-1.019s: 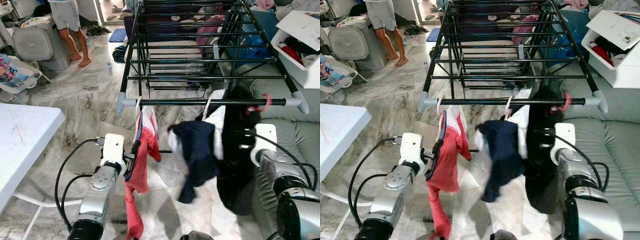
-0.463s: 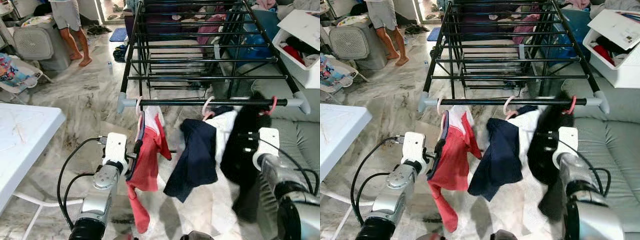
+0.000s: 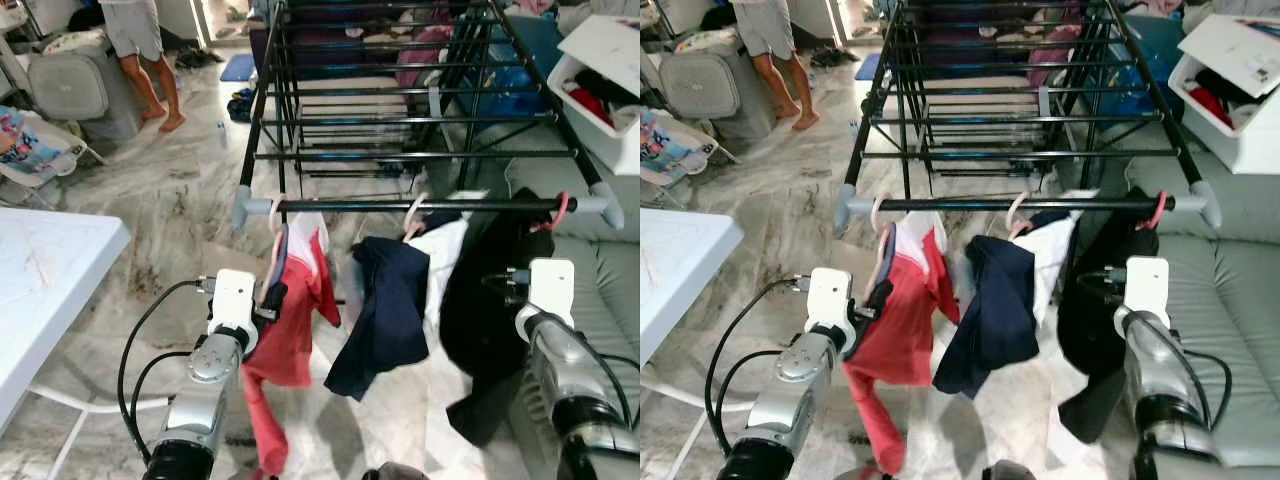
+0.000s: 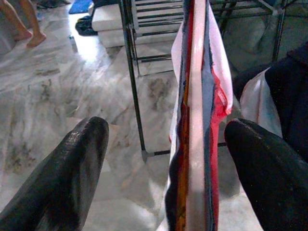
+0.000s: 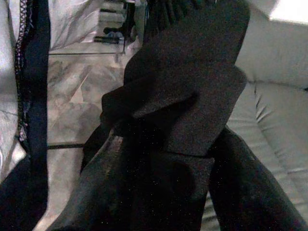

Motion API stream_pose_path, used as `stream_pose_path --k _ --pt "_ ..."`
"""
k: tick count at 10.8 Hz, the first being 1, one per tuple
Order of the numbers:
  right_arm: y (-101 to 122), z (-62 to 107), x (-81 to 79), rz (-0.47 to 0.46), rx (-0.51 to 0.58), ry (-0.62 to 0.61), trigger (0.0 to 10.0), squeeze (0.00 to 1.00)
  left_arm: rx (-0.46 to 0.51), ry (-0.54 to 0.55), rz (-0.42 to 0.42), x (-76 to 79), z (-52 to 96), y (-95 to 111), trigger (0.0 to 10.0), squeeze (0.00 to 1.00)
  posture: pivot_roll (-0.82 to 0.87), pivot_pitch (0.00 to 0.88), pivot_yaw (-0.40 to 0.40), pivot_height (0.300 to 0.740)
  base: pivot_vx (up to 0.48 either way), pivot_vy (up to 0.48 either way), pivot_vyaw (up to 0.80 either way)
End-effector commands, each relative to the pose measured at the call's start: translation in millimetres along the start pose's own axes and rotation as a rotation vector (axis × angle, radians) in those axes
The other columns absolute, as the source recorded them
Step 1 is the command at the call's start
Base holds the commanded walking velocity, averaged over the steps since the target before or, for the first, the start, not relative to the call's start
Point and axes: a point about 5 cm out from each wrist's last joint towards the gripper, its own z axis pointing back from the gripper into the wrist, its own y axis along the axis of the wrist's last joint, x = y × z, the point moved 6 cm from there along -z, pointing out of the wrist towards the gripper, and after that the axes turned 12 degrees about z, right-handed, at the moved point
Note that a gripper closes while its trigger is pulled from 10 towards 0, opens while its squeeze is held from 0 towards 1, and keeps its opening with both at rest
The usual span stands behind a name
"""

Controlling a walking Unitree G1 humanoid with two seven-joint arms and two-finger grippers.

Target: Hang hanger

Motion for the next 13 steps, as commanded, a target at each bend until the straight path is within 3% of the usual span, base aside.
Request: stream_pose_path --k 1,4,7,10,11,13 --pt "9.7 1.8 2.7 0.007 0.048 -0.023 10.0 1.00 0.008 0.011 -0.013 -4.6 -0.5 2.7 10.0 0.00 -0.05 0.000 0.048 0.740 0.000 0.000 0.00" --pt "12.0 17.0 7.8 0.005 0.112 -0.071 10.0 1.00 0.015 -0.001 0.004 -2.5 0.8 2.8 10.0 0.00 -0.06 0.000 0.047 0.740 0.000 0.000 0.00" --pt "14.2 41.9 1.3 -0.009 0.186 -0.121 10.0 1.00 0.051 -0.005 0.017 -2.9 6.4 6.4 10.0 0.00 -0.06 0.000 0.053 0.740 0.000 0.000 0.00" --pt "10.8 70.4 2.3 -0.016 0.183 -0.197 10.0 1.00 0.047 0.013 0.002 -14.9 15.2 4.3 10.0 0.00 -0.07 0.000 0.057 0.740 0.000 0.000 0.00" --pt "10.9 72.9 1.2 -0.011 0.186 -0.199 10.0 1.00 0.044 0.015 0.002 -15.5 15.9 3.4 10.0 0.00 -0.07 0.000 0.054 0.740 0.000 0.000 0.00" --pt "6.8 85.4 -12.4 -0.015 0.178 -0.162 10.0 1.00 0.040 0.020 -0.001 -16.8 18.6 2.4 10.0 0.00 -0.07 0.000 0.050 0.740 0.000 0.000 0.00"
